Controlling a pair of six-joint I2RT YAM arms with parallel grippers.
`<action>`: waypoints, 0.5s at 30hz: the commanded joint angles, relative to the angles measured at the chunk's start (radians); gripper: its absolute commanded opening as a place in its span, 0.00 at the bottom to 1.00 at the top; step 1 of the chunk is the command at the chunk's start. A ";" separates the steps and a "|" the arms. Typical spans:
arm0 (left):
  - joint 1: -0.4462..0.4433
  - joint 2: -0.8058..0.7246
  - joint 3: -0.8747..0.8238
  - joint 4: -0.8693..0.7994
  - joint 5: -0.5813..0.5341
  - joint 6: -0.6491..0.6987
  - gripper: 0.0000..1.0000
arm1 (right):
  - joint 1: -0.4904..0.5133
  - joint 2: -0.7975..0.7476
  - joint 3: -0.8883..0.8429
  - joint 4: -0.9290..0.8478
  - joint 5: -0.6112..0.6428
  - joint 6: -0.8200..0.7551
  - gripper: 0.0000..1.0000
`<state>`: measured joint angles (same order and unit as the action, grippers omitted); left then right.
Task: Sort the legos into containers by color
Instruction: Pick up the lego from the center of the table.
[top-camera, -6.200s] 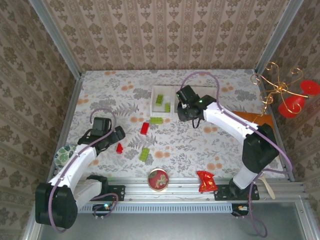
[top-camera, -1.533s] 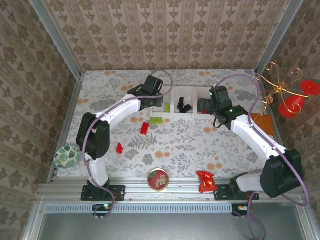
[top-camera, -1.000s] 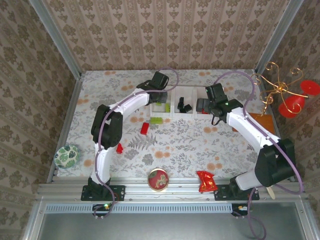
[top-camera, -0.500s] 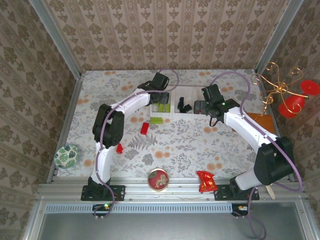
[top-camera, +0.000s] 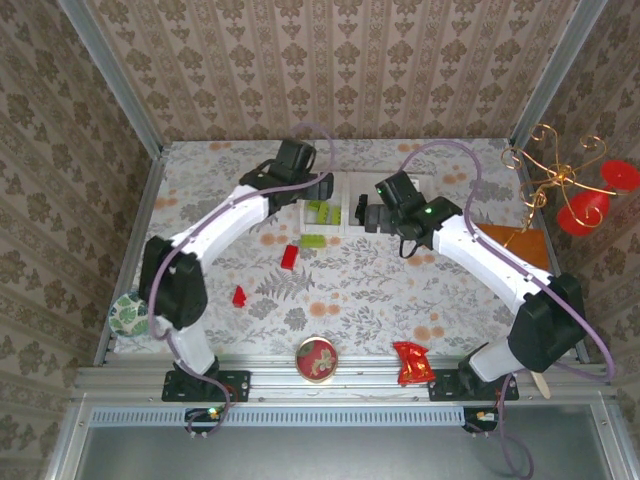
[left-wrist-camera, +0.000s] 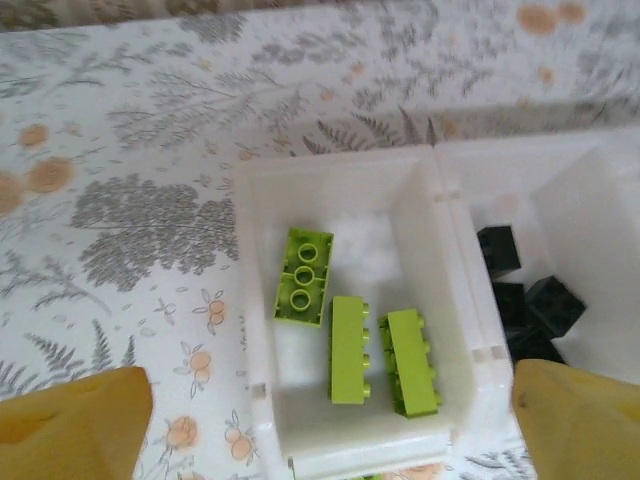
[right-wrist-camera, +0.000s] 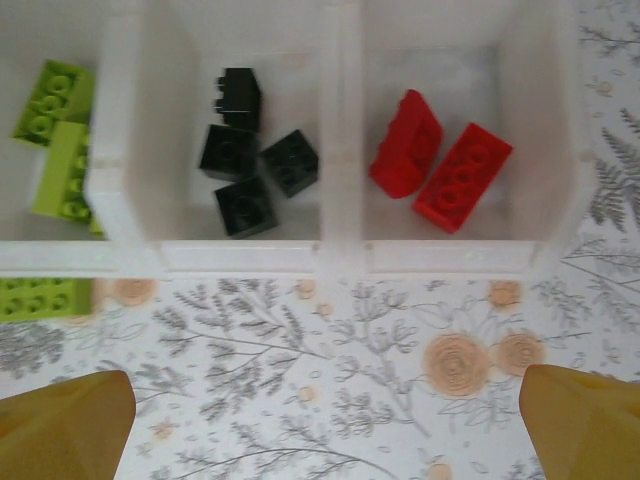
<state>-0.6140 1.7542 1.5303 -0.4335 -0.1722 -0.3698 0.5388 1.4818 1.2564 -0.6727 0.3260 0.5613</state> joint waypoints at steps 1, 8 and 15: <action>0.035 -0.108 -0.117 0.021 -0.064 -0.053 1.00 | 0.049 0.037 0.037 -0.035 0.013 0.088 1.00; 0.138 -0.372 -0.440 0.023 -0.157 -0.164 1.00 | 0.174 0.151 0.118 -0.037 -0.004 0.174 1.00; 0.270 -0.624 -0.699 -0.024 -0.227 -0.236 1.00 | 0.290 0.342 0.275 -0.083 0.015 0.204 0.97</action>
<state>-0.3763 1.2041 0.8925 -0.4263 -0.3397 -0.5476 0.7940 1.7626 1.4693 -0.7067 0.3187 0.7216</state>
